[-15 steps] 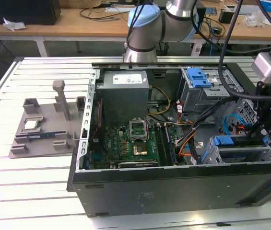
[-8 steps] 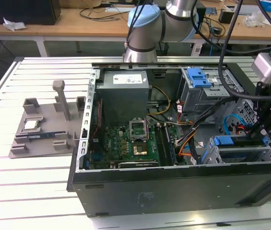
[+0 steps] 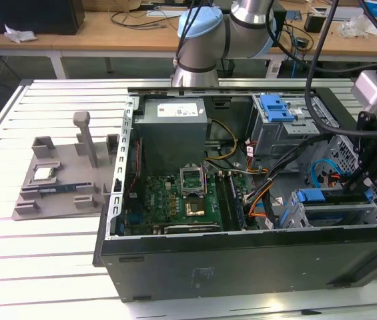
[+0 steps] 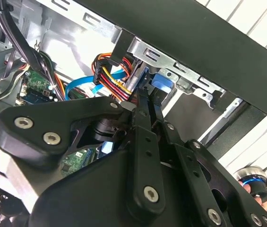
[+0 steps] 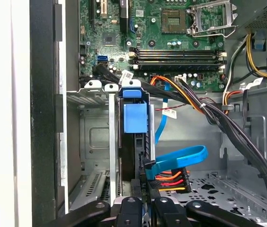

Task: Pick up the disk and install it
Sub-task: 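Insert the first disk wire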

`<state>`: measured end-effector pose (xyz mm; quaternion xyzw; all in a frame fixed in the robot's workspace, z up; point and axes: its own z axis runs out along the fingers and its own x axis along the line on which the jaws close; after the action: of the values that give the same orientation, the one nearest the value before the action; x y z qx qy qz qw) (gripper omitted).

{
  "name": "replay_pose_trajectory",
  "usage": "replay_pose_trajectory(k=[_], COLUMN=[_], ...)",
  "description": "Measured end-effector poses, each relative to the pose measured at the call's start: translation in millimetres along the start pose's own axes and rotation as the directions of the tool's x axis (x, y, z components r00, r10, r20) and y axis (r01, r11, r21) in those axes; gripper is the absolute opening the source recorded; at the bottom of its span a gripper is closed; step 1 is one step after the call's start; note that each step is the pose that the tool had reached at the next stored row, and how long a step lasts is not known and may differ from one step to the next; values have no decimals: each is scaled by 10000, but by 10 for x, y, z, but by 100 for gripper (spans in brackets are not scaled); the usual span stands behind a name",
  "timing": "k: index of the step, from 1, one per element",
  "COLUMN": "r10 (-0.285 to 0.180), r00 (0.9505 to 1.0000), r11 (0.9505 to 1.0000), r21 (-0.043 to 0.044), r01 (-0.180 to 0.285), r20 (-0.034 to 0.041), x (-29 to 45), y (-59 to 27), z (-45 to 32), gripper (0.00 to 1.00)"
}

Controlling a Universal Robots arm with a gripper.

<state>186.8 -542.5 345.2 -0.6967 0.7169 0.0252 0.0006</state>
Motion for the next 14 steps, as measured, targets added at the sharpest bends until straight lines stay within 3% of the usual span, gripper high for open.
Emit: replay_pose_trajectory(k=[14], r10=[4], r00=[10000], r11=[10000], r21=[-82], r01=[-3], r20=[22], x=[3], y=[-25], z=[44], gripper=[17])
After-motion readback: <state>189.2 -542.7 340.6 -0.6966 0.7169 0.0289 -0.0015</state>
